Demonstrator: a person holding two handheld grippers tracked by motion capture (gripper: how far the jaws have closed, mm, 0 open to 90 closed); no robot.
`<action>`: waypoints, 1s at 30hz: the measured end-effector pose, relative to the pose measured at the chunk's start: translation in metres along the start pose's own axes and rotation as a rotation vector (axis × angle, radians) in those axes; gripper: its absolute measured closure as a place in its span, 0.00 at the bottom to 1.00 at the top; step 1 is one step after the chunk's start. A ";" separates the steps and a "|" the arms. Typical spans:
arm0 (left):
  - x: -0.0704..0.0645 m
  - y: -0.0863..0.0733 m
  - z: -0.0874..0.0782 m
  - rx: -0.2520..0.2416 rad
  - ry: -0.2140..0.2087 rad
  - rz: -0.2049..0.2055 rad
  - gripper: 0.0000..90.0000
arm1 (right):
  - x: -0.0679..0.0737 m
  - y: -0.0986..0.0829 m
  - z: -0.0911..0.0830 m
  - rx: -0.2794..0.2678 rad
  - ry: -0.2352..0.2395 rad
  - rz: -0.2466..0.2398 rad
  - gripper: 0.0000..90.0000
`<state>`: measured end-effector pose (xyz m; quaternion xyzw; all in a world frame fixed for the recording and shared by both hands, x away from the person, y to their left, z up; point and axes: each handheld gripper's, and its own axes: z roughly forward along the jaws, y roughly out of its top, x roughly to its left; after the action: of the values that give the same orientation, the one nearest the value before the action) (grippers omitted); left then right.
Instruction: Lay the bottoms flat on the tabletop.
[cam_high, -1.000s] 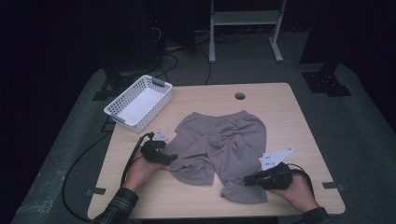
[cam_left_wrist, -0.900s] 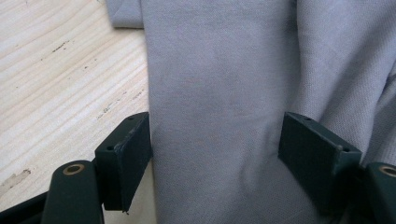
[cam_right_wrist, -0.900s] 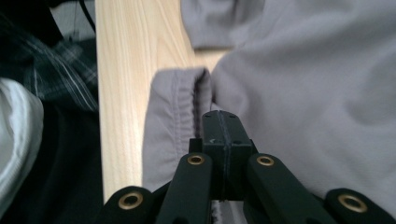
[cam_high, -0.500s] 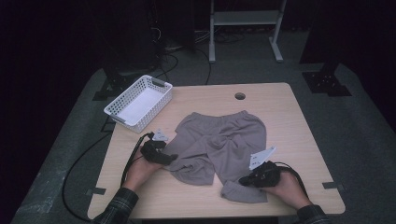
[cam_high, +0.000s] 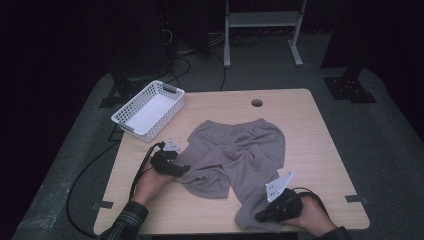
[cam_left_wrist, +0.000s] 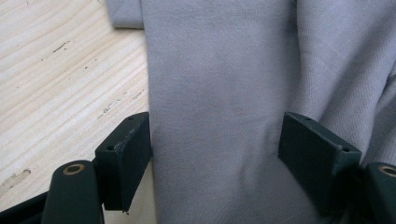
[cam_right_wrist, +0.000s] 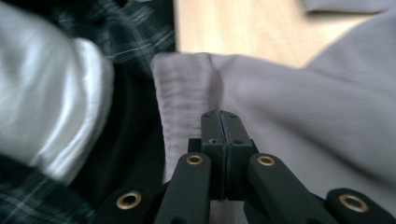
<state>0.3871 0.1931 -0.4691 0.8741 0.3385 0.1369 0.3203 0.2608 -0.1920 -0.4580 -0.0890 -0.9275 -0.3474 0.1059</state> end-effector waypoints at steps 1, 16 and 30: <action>0.000 0.000 0.000 0.001 0.000 0.000 0.28 | 0.002 -0.001 0.000 0.000 -0.007 -0.008 0.97; 0.001 0.000 0.000 0.002 -0.003 -0.001 0.28 | -0.018 -0.003 -0.005 0.073 -0.351 0.000 0.98; 0.001 0.000 0.000 0.003 -0.004 -0.002 0.28 | 0.007 -0.015 -0.017 0.004 -0.293 -0.030 0.79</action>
<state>0.3875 0.1937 -0.4691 0.8745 0.3389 0.1343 0.3198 0.2529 -0.2134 -0.4531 -0.1246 -0.9349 -0.3304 -0.0358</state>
